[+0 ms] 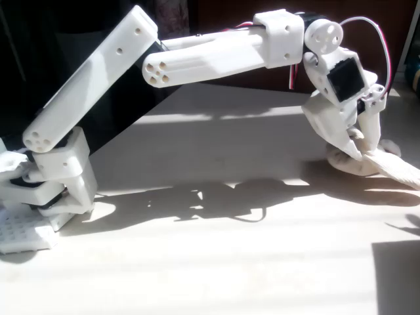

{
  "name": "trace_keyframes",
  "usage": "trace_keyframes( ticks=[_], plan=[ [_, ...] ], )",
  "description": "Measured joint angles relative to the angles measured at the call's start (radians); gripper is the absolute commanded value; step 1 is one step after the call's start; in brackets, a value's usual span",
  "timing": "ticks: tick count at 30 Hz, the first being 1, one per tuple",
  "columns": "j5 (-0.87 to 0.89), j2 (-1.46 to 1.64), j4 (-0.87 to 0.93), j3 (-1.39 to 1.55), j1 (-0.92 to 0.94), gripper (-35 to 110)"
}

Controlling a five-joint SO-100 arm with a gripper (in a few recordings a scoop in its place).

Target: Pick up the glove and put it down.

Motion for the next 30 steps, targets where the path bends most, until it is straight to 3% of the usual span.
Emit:
trace_keyframes(
  ticks=[15, 23, 30],
  plan=[
    [-0.002, 0.187, 0.206, 0.0, 0.336, 0],
    [-0.143, 0.199, 0.247, 0.0, 0.557, 0],
    [-0.166, 0.19, 0.247, 0.0, 0.721, 0]
  ],
)
